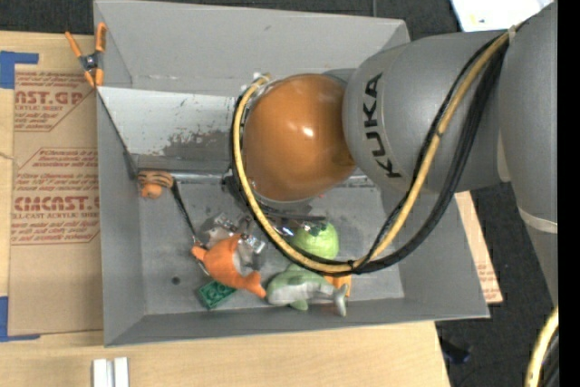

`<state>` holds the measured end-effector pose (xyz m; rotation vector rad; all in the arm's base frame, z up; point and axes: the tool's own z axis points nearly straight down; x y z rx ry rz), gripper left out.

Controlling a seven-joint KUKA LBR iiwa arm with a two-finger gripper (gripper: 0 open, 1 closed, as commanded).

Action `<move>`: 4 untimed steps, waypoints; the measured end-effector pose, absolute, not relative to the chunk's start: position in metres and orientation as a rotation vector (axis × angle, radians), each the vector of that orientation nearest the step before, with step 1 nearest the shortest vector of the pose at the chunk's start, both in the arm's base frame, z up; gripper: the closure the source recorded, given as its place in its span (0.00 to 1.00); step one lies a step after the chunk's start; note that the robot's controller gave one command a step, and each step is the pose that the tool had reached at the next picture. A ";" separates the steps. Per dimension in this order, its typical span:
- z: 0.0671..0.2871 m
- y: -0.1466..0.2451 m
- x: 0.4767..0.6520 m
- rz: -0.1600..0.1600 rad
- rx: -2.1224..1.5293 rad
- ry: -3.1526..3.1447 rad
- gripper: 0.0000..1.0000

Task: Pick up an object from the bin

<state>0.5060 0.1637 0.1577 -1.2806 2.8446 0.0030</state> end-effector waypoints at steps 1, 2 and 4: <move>0.143 0.146 0.542 0.001 -1.658 2.635 1.00; 0.094 0.119 0.503 -0.002 -1.730 2.591 1.00; 0.214 0.117 0.500 0.015 -1.787 2.575 1.00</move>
Offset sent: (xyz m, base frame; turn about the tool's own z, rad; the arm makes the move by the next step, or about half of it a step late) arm -0.0252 -0.0554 -0.0877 -0.3585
